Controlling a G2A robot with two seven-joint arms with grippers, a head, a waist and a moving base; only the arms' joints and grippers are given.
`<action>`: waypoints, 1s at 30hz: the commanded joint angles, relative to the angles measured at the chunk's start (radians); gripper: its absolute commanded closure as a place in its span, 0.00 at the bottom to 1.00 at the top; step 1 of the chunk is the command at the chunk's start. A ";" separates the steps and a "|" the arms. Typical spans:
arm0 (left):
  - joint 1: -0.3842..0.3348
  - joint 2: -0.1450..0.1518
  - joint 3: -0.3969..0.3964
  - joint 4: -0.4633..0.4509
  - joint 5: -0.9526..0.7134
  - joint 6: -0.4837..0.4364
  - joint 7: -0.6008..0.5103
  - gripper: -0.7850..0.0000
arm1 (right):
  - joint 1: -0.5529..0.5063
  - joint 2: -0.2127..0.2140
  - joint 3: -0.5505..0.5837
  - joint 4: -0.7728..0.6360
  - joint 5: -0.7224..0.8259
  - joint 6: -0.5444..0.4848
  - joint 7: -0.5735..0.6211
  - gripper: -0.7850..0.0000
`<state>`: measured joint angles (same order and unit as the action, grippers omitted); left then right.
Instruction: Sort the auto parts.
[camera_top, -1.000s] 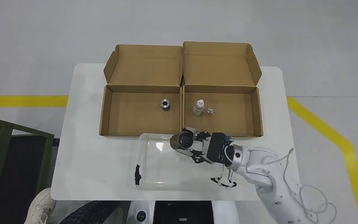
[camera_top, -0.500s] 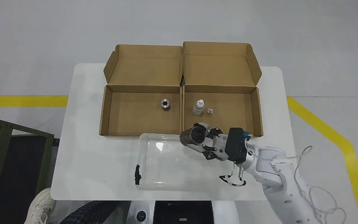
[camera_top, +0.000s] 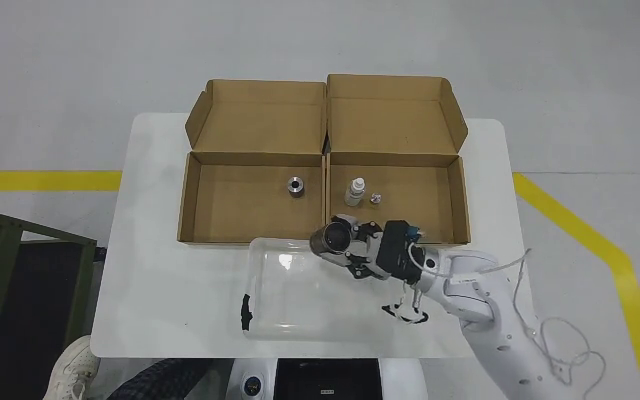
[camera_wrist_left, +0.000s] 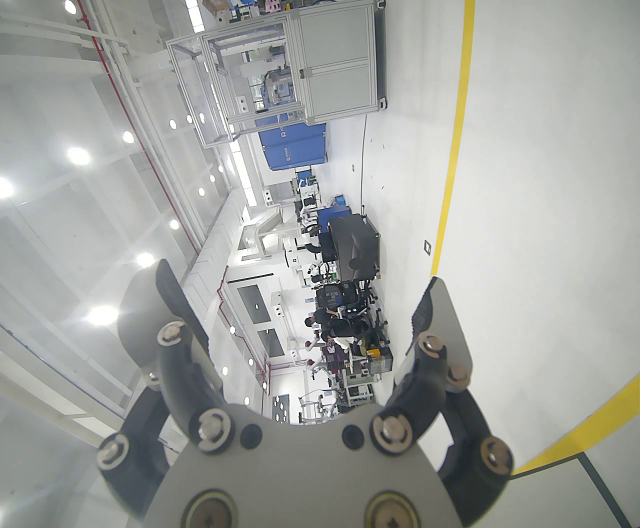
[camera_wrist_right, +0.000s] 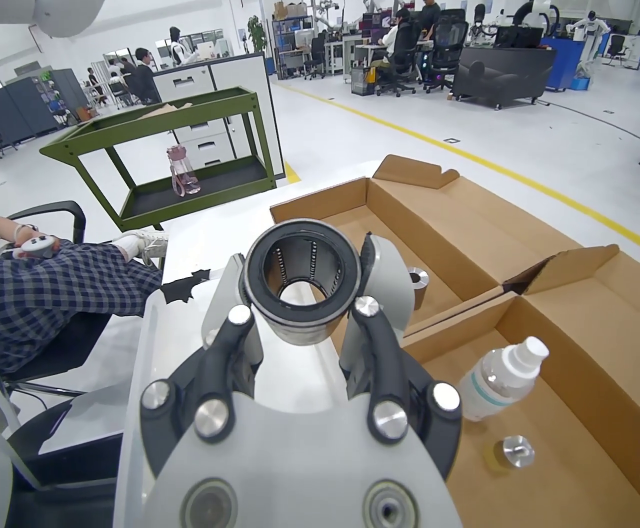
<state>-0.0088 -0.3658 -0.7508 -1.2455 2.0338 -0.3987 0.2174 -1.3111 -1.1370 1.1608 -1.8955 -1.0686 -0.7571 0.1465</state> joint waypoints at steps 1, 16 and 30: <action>0.000 0.000 0.000 0.000 0.000 0.000 0.000 0.00 | 0.028 -0.004 -0.022 0.010 -0.009 0.013 0.018 1.00; 0.000 0.000 0.000 0.000 0.000 0.000 0.000 0.00 | 0.266 -0.059 -0.232 0.151 -0.090 0.176 0.139 1.00; 0.000 0.000 0.000 0.000 0.000 0.000 0.000 0.00 | 0.418 -0.118 -0.376 0.330 -0.163 0.270 0.176 1.00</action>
<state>-0.0088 -0.3658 -0.7508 -1.2455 2.0338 -0.3987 0.2174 -0.8997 -1.2522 0.7915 -1.5758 -1.2275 -0.4895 0.3224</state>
